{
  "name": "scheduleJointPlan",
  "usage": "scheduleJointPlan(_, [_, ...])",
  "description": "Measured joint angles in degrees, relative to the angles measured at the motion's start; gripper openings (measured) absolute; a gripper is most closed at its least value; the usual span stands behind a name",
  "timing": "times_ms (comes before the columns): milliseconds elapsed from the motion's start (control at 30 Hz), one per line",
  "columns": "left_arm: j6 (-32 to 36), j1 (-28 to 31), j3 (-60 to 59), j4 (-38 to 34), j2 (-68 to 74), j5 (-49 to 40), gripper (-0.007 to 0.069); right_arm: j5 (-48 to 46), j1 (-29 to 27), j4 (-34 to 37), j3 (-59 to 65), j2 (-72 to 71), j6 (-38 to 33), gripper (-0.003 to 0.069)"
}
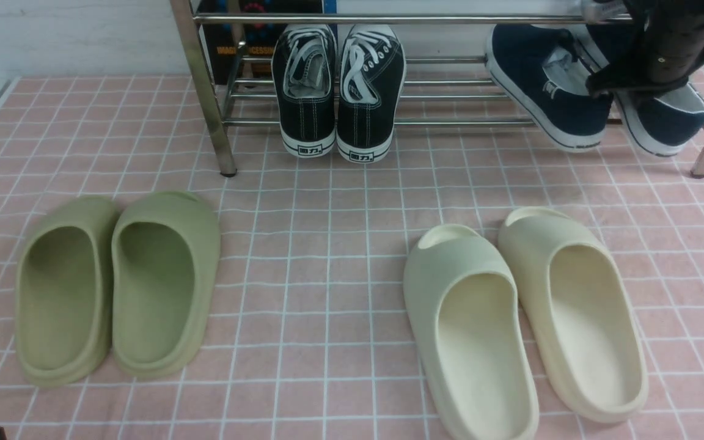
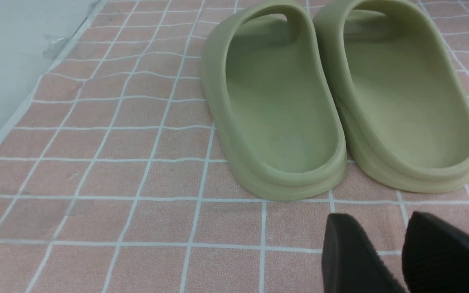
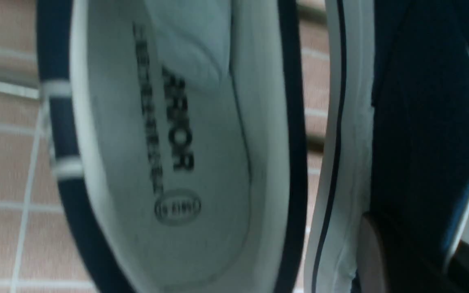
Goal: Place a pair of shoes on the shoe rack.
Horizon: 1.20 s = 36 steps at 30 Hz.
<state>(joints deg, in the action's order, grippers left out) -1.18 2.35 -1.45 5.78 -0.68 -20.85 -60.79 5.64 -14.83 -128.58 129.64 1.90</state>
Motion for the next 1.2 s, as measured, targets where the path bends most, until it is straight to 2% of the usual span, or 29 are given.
scheduleJointPlan(200, [0.0,0.0,0.0,0.0,0.0,0.0,0.0237,1.4,0.0,0.1,-2.1,2.2,0.0,0.001])
scheduleJointPlan(367, [0.0,0.0,0.0,0.0,0.0,0.0,0.0237,1.9,0.0,0.2,-2.2,2.7,0.0,0.0059])
scheduleJointPlan(433, [0.0,0.0,0.0,0.0,0.0,0.0,0.0237,3.1,0.0,0.0,-2.2,2.4,0.0,0.015])
scheduleJointPlan(467, [0.0,0.0,0.0,0.0,0.0,0.0,0.0237,3.2,0.0,-0.2,-2.3,2.4,0.1,0.0169])
scheduleJointPlan(533, [0.0,0.0,0.0,0.0,0.0,0.0,0.0237,2.3,-0.1,-0.2,-2.7,1.1,0.1,0.0292])
scheduleJointPlan(567, [0.0,0.0,0.0,0.0,0.0,0.0,0.0237,2.3,-0.1,-0.2,-2.7,1.0,0.1,0.0292])
scheduleJointPlan(600, [0.0,0.0,0.0,0.0,0.0,0.0,0.0237,1.1,-0.1,-0.2,-2.8,-0.2,0.2,0.0359])
scheduleJointPlan(667, [0.0,0.0,0.0,0.0,0.0,0.0,0.0237,-1.2,-0.1,-0.2,-2.8,-1.9,0.1,0.0419])
scheduleJointPlan(733, [0.0,0.0,0.0,0.0,0.0,0.0,0.0237,-4.2,-0.1,-0.2,-2.8,-3.9,-0.6,0.0442])
scheduleJointPlan(833, [0.0,0.0,0.0,0.0,0.0,0.0,0.0237,-8.5,-0.1,-0.2,-2.8,-6.6,-3.0,0.0425])
scheduleJointPlan(900, [0.0,0.0,0.0,0.0,0.0,0.0,0.0237,-10.3,-0.1,0.0,-2.8,-9.0,-4.7,0.037])
scheduleJointPlan(967, [0.0,0.0,0.0,0.0,0.0,0.0,0.0237,-10.8,-0.1,1.8,-1.9,-13.1,-5.4,0.0248])
scheduleJointPlan(1000, [0.0,0.0,0.0,0.1,0.0,0.0,0.0237,-10.9,-0.1,3.3,-1.3,-14.7,-5.5,0.0205])
scheduleJointPlan(1033, [0.0,0.0,0.0,0.1,0.0,0.0,0.0237,-11.0,-0.1,3.6,-1.2,-15.5,-5.5,0.0193])
scheduleJointPlan(1067, [0.0,0.0,0.0,0.1,0.0,0.0,0.0237,-11.1,-0.1,7.2,0.1,-19.1,-5.5,0.0092])
scheduleJointPlan(1100, [0.0,0.0,0.0,0.1,0.0,0.0,0.0237,-11.1,-0.1,9.4,1.2,-21.6,-5.5,0.004])
scheduleJointPlan(1133, [0.0,0.0,0.0,0.1,0.0,0.0,0.0237,-11.2,-0.1,11.2,2.2,-24.3,-5.8,0.001])
scheduleJointPlan(1167, [0.0,0.0,0.0,0.1,0.0,0.0,0.0237,-11.2,-0.1,11.7,2.5,-24.3,-5.9,0.001])
scheduleJointPlan(1200, [0.0,0.0,0.0,0.1,0.0,0.0,0.0237,-11.2,-0.1,15.3,5.3,-29.3,-7.1,-0.0017])
